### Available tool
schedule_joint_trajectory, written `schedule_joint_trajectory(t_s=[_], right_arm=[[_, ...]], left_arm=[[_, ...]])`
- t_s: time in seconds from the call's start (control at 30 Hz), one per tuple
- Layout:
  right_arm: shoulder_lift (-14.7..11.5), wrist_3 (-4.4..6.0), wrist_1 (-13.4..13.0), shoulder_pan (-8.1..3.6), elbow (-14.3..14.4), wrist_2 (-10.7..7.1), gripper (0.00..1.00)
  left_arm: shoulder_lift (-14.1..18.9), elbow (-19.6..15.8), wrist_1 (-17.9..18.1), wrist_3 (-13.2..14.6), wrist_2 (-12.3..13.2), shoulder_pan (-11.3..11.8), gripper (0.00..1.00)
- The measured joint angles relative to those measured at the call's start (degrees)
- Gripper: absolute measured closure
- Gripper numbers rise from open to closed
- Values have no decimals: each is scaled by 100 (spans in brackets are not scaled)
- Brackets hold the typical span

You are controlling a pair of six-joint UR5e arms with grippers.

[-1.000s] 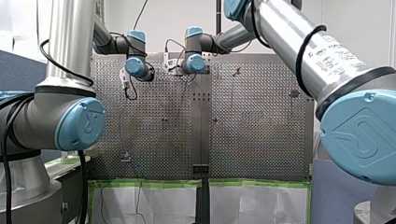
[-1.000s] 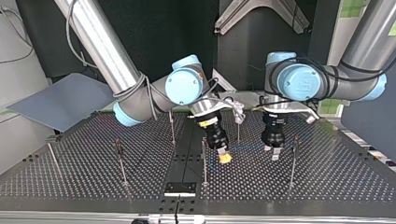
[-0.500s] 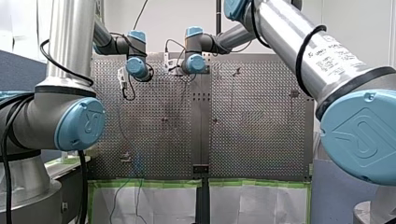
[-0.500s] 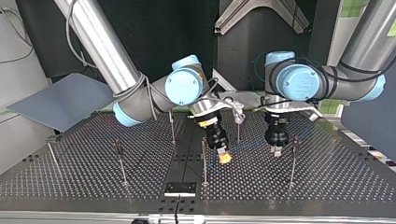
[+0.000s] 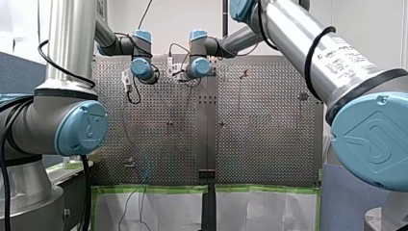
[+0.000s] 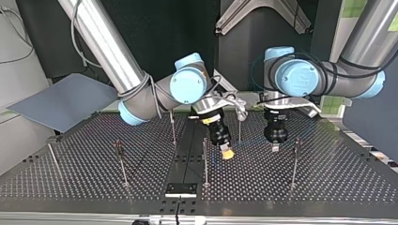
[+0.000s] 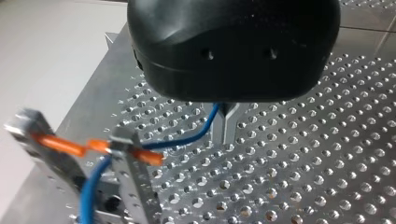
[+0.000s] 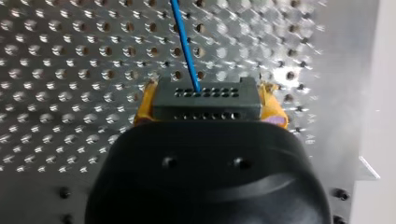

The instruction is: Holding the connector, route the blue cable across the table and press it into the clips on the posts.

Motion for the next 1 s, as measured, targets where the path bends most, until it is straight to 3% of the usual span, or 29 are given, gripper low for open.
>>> schedule_joint_trajectory(t_s=[0.2,0.4,0.77,1.0], right_arm=[[51,5,8,15,190,23,100],[72,6,-9,-10,446,39,100],[75,1,-9,-115,852,21,100],[78,-53,-26,-181,1191,28,100]], left_arm=[[256,-283,239,-8,-274,-16,100],[287,-572,523,-17,-289,-81,100],[-146,-1085,1036,-58,-479,-312,100],[-477,-1477,1397,-126,-747,-498,100]])
